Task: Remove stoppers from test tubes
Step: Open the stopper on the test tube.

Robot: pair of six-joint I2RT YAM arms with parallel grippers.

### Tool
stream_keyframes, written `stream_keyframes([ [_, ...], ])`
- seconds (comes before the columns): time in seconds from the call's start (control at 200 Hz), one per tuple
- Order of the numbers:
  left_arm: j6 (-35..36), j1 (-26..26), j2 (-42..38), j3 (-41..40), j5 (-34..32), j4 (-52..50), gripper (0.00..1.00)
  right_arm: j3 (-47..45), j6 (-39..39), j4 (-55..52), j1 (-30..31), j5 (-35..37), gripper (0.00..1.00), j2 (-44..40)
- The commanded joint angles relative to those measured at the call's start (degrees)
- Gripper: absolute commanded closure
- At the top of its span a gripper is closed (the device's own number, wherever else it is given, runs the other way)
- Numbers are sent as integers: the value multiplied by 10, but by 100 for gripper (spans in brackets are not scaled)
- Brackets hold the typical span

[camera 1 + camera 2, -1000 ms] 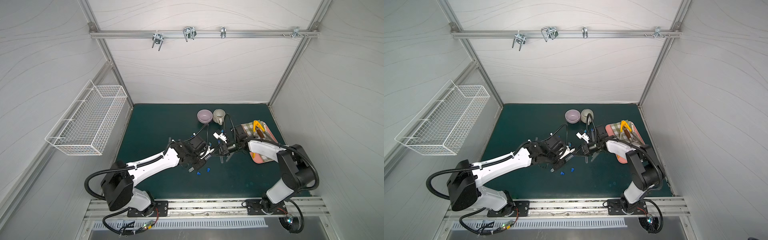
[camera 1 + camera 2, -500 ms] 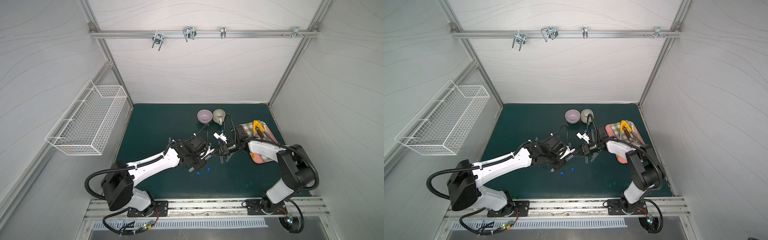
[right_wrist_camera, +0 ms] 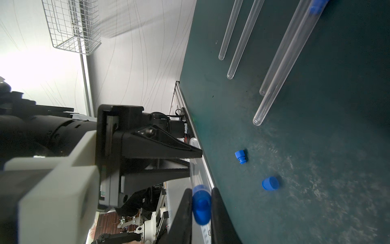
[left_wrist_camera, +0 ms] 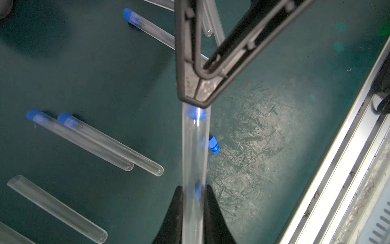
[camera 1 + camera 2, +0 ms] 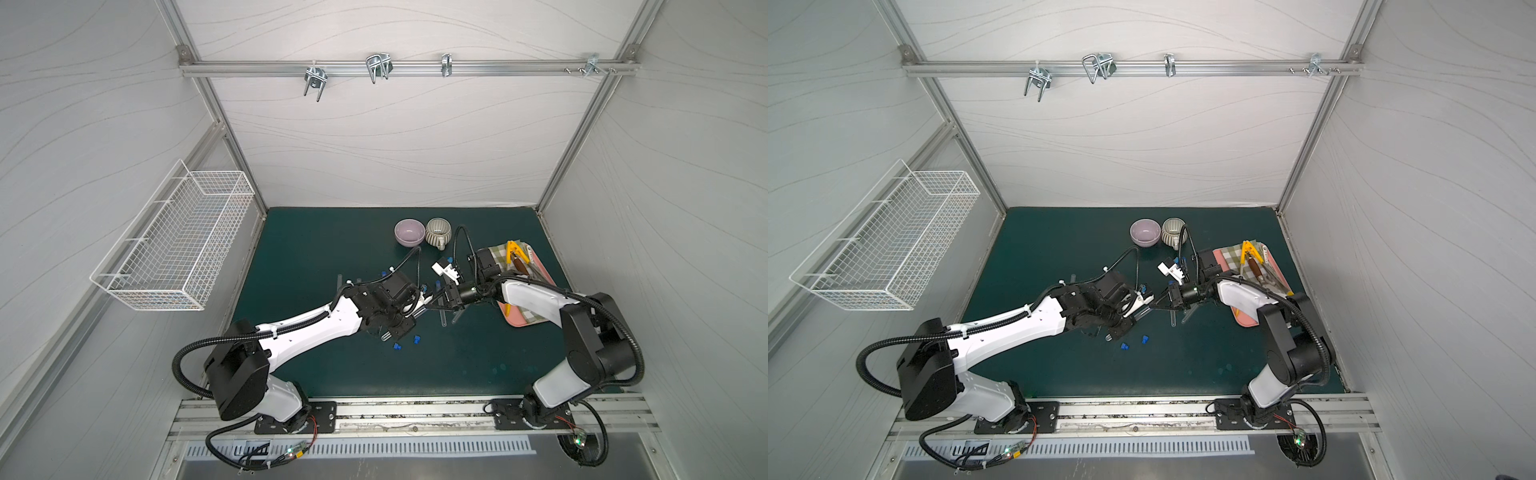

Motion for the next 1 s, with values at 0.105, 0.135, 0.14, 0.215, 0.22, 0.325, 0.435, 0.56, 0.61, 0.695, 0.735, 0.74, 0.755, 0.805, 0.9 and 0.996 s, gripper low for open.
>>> stream_keyframes([
  [0.105,13,-5,14,3,-25,-30,99,25,-48,-70,-9,32,100,-22],
  [0.135,13,-5,15,3,-26,-30,99,35,-67,-98,-9,51,100,-20],
  [0.14,14,-5,15,4,-26,-30,99,36,-70,-102,-8,53,100,-20],
  [0.215,14,-6,16,4,-26,-29,99,43,-85,-123,-10,73,100,-21],
  [0.22,14,-6,15,4,-27,-29,99,43,-85,-123,-10,74,100,-21],
  [0.325,13,-6,17,4,-28,-29,99,44,-87,-130,-10,91,100,-23],
  [0.435,13,-6,16,3,-28,-28,100,42,-86,-129,-17,99,100,-22],
  [0.56,13,-5,17,3,-30,-27,100,28,-57,-87,-29,49,100,-30],
  [0.61,13,-6,18,3,-31,-27,100,21,-39,-62,-34,31,100,-35],
  [0.695,13,-5,18,3,-31,-27,100,18,-31,-51,-36,22,100,-36],
  [0.735,13,-6,18,3,-31,-29,100,17,-30,-49,-36,18,100,-38],
  [0.74,13,-6,18,3,-31,-29,100,17,-30,-49,-36,18,100,-37],
  [0.755,13,-7,18,3,-32,-28,100,17,-29,-48,-37,17,100,-37],
  [0.805,14,-6,18,3,-32,-28,100,15,-25,-42,-37,13,100,-40],
  [0.9,8,-6,15,2,-36,-27,100,13,-24,-42,-38,19,100,-42],
  [0.996,-13,-2,7,3,-47,-21,100,20,-52,-86,-38,64,100,-42],
])
